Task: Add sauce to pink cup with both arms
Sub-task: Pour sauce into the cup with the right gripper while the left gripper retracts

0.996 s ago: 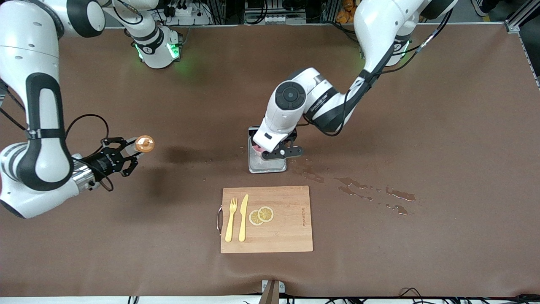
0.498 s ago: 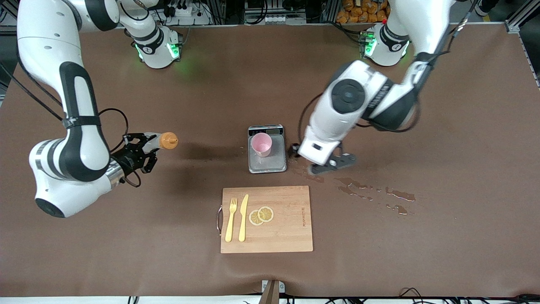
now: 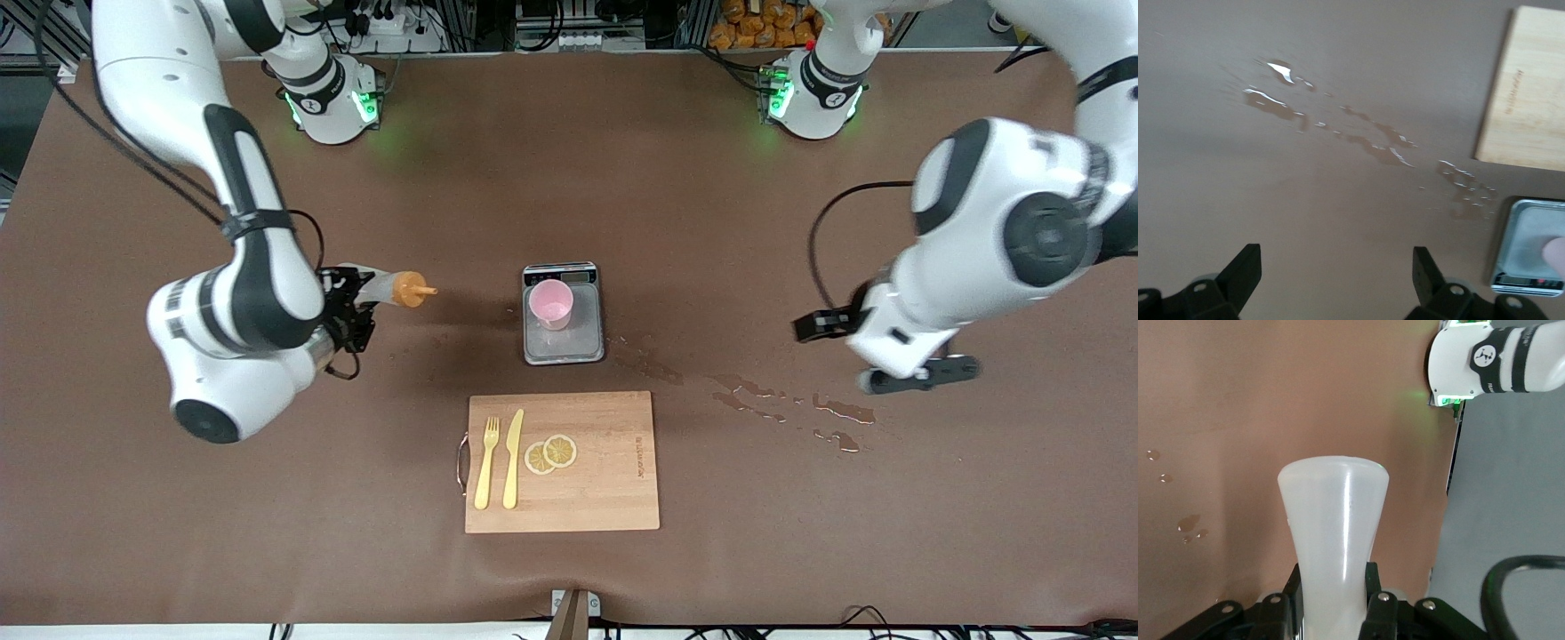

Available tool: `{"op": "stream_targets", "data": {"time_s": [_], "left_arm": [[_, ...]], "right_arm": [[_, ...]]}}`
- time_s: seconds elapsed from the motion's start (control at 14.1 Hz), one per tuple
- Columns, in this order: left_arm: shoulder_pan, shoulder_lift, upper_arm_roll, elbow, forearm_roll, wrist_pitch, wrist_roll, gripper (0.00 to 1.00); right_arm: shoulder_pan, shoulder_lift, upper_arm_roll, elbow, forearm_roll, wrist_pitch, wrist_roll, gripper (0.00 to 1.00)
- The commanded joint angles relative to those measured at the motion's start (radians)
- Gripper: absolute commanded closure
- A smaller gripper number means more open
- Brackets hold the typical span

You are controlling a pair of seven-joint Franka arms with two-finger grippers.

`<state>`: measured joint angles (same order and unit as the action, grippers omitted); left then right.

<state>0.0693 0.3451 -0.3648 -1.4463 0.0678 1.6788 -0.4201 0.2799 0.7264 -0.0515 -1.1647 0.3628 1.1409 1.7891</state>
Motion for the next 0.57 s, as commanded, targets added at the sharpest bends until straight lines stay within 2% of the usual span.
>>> {"op": "stream_targets", "data": {"time_s": [0.0,0.14,0.36,0.5], "left_arm": [[0.024,-0.075,-0.003,-0.034,-0.013,-0.034,0.061,0.00],[0.038,-0.101,-0.003,-0.051,-0.011,-0.042,0.083,0.00],[0.076,-0.170,0.000,-0.083,-0.003,-0.066,0.188,0.00],[0.044,-0.201,0.067,-0.085,0.020,-0.102,0.251,0.00]], "right_arm": [[0.042,-0.019,-0.007,0.007,-0.036,-0.020,0.085,0.62],[0.074,-0.015,-0.008,0.007,-0.045,-0.018,0.139,0.62],[0.159,-0.009,-0.007,0.008,-0.143,-0.010,0.235,0.62],[0.180,-0.007,-0.007,0.008,-0.168,-0.010,0.265,0.63]]}}
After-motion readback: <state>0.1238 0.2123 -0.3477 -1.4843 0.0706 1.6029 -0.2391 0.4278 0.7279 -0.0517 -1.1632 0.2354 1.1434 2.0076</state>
